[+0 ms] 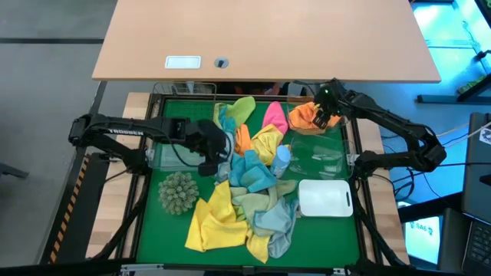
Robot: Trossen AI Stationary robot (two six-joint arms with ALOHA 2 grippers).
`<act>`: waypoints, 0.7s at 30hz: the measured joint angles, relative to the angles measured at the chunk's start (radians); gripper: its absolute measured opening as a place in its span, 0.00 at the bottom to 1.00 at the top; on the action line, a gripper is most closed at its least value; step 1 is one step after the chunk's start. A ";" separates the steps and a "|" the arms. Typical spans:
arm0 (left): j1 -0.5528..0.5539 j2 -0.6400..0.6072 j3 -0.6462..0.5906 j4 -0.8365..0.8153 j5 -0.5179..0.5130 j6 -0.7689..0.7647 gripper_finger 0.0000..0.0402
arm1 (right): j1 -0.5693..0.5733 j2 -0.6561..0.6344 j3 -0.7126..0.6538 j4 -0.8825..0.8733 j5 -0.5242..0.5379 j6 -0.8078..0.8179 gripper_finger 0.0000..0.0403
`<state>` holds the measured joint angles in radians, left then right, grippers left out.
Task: Sort microfiber towel by color & place in baskets
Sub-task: Put the orange microfiber towel into the top right transparent bin, then put the blue microfiber towel into the gold wire basket
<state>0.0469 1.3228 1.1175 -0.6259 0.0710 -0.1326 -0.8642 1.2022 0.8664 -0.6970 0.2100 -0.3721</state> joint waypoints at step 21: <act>-0.181 0.061 0.000 -0.014 -0.104 -0.135 0.32 | 0.000 0.000 0.102 -0.128 -0.020 0.000 0.54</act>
<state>-0.1338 1.3834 1.1175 -0.6402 -0.0334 -0.2674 -0.8642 1.2022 0.9688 -0.8247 0.1904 -0.3721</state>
